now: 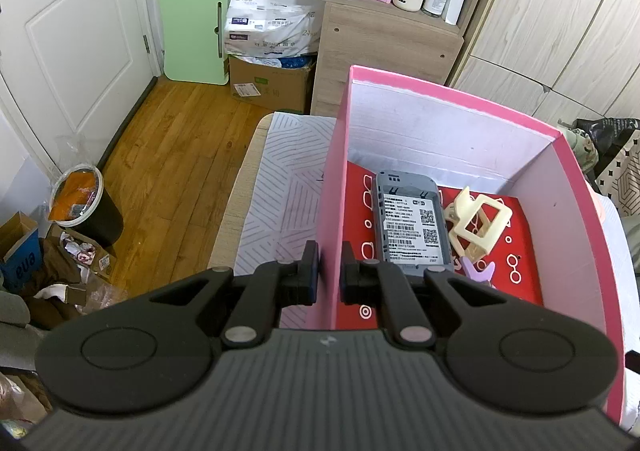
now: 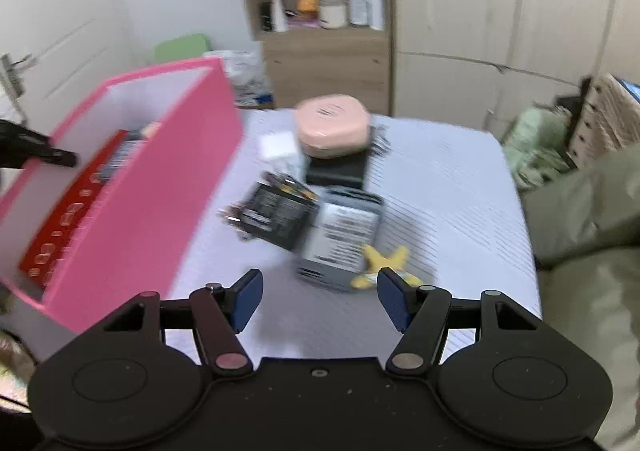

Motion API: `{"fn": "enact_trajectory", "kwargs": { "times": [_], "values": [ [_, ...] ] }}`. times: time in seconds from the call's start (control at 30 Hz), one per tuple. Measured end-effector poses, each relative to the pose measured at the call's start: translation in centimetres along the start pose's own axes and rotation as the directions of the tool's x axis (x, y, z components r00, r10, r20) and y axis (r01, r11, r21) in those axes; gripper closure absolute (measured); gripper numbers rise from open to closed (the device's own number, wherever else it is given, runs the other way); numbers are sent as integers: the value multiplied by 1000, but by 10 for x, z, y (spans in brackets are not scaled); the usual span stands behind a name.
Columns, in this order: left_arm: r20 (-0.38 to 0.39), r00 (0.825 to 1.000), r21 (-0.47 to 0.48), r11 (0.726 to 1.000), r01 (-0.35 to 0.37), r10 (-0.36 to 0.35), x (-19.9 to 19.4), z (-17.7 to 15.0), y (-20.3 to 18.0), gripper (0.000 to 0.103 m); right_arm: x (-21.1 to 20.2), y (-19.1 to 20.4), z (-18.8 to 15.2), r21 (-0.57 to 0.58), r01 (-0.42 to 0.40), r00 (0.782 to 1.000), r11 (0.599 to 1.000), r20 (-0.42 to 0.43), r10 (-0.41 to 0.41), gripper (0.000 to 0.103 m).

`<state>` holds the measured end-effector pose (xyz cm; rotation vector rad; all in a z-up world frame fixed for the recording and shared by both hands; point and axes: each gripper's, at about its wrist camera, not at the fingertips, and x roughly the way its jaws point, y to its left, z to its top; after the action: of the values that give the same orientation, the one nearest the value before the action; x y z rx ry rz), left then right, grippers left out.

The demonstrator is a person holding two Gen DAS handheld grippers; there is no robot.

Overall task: Organize rigid objects
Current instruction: 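Grasp the yellow star hair clip with the right gripper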

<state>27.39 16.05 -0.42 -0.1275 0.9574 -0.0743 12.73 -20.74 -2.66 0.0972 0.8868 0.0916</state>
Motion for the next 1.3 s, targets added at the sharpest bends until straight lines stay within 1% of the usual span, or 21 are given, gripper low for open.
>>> {"fn": "enact_trajectory", "kwargs": {
  "times": [0.13, 0.3, 0.37, 0.43, 0.53, 0.6, 0.7, 0.73, 0.77, 0.8, 0.83, 0.97, 1.17, 1.3],
  "values": [
    [0, 1000, -1, 1000, 1, -1, 0, 0, 0, 94, 13, -17, -2, 42, 29, 1000, 999, -9, -29, 35],
    [-1, 1000, -5, 1000, 2, -2, 1, 0, 0, 94, 31, -30, -3, 45, 62, 998, 997, -18, -61, 35],
    [-1, 1000, -6, 1000, 3, -3, 1, 0, 0, 94, 40, -35, -4, 64, 69, 997, 996, -25, -67, 35],
    [-1, 1000, -6, 1000, 3, -3, 1, 0, 0, 94, 48, -40, -4, 83, 60, 998, 995, -34, -58, 33],
    [-1, 1000, -4, 1000, 2, -2, 1, 0, 1, 94, 49, -43, -5, 111, 17, 1000, 994, -20, -15, 33],
    [-1, 1000, -6, 1000, 3, -3, 1, 0, 0, 94, 50, -40, -6, 101, -2, 1000, 995, -18, 4, 34],
    [-1, 1000, -8, 1000, 4, -4, 1, 0, 0, 94, 47, -40, -8, 102, -14, 1000, 995, -9, 14, 42],
    [-1, 1000, -9, 1000, 4, -4, 1, 0, 0, 94, 45, -43, -9, 111, -19, 1000, 994, -5, 19, 51],
    [-1, 1000, -11, 1000, 7, -7, 1, 0, 0, 94, 44, -46, -9, 122, -33, 999, 992, -2, 33, 64],
    [-1, 1000, -9, 1000, 5, -5, 1, 0, -1, 94, 42, -50, -10, 148, -66, 998, 987, 1, 67, 64],
    [-1, 1000, -8, 1000, 6, -6, 2, 0, 0, 94, 42, -53, -10, 166, -77, 997, 983, 1, 78, 64],
    [-1, 1000, -14, 1000, 10, -10, 2, 0, -1, 94, 42, -52, -13, 148, -58, 998, 987, 2, 59, 64],
    [-2, 1000, -14, 1000, 10, -11, 3, 0, -1, 94, 42, -55, -12, 158, -50, 999, 986, 5, 50, 64],
    [-1, 1000, -19, 1000, 13, -13, 4, 0, -2, 94, 37, -61, -12, 176, -62, 998, 983, 23, 58, 64]
  ]
}}
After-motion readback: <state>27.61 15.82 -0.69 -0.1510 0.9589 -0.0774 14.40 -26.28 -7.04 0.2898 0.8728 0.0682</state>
